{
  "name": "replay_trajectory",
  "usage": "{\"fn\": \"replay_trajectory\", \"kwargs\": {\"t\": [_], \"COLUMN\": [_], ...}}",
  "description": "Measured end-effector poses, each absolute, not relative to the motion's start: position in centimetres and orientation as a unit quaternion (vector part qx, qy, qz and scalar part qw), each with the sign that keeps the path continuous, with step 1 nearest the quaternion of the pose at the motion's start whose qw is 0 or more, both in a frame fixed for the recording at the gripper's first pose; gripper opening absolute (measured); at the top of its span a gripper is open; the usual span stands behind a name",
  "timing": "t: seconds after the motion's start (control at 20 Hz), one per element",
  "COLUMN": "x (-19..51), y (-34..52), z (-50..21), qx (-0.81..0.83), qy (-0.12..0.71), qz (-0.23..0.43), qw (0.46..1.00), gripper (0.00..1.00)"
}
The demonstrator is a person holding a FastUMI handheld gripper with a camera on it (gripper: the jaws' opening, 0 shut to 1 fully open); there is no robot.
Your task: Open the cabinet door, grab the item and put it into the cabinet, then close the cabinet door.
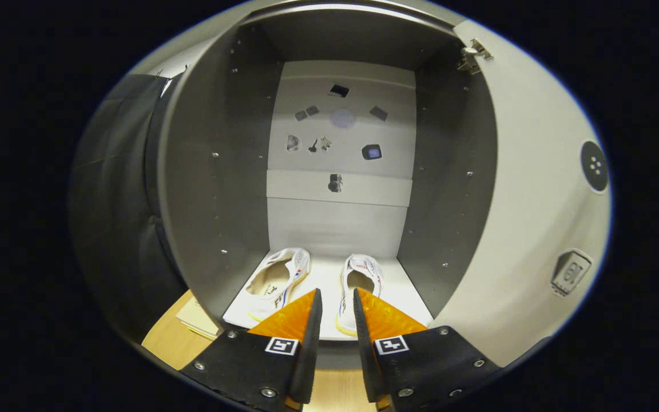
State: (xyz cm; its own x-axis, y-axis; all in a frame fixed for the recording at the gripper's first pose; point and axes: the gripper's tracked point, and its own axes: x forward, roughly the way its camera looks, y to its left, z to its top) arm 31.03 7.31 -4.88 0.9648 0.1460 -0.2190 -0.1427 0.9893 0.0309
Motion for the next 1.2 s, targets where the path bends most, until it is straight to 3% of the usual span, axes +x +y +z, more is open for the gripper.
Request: {"fn": "replay_trajectory", "kwargs": {"t": [0.6, 1.2], "x": [11.6, 3.0], "y": [4.9, -4.7], "z": [-1.1, -1.1], "qx": [0.017, 0.015], "qy": [0.054, 0.056], "qz": [0.050, -0.035], "qw": [0.997, 0.998], "gripper": [0.48, 0.65]}}
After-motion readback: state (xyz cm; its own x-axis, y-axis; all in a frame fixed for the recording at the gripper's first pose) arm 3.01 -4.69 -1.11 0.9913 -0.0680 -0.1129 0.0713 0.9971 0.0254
